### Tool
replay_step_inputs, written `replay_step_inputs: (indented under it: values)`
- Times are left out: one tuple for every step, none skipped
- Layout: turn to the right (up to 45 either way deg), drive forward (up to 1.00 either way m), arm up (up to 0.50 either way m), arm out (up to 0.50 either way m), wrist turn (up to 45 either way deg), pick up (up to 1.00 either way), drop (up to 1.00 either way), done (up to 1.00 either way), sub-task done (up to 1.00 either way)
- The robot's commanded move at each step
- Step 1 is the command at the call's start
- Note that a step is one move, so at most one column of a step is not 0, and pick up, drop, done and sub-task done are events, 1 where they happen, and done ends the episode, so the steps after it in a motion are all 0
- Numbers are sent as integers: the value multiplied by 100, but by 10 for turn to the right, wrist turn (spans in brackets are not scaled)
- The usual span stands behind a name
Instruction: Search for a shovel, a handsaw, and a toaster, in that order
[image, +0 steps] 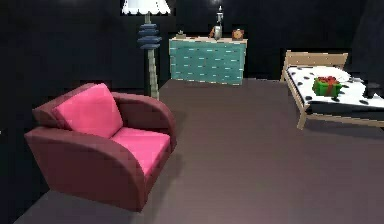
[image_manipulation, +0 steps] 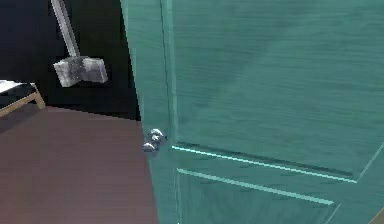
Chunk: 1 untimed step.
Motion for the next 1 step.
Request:
replay_step_inputs:
  values:
    - [150, 0, 0, 0, 0, 0, 0, 0, 0]
